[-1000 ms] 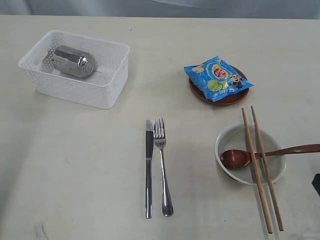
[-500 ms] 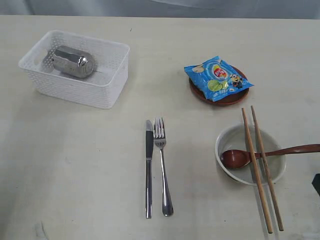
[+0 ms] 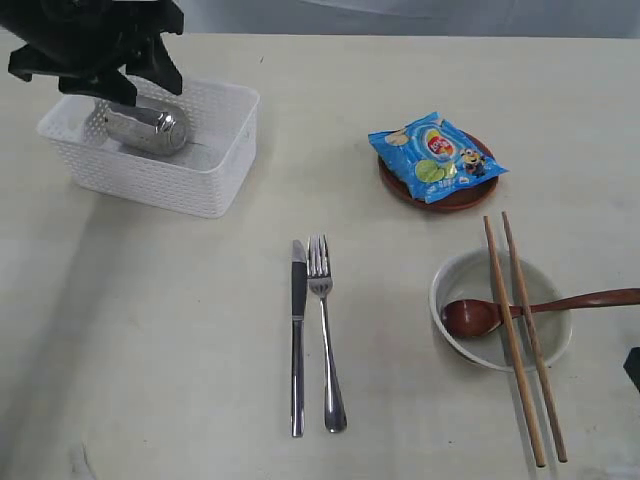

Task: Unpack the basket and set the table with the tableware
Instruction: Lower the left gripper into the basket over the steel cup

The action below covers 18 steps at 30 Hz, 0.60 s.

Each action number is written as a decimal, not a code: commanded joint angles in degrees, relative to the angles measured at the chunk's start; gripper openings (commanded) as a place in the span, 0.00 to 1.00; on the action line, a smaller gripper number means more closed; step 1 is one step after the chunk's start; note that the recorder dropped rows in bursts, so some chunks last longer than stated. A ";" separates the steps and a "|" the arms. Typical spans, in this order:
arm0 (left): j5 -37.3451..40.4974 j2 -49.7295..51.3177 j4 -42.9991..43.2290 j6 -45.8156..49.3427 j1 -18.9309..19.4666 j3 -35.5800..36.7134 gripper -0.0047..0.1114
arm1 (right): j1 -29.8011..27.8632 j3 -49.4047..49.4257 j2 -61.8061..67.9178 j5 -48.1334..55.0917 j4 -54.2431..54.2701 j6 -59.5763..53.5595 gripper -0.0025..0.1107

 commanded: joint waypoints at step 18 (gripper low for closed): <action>-8.60 13.88 28.78 -10.70 0.89 -8.49 0.50 | -0.32 0.17 -0.28 0.06 0.01 0.43 0.03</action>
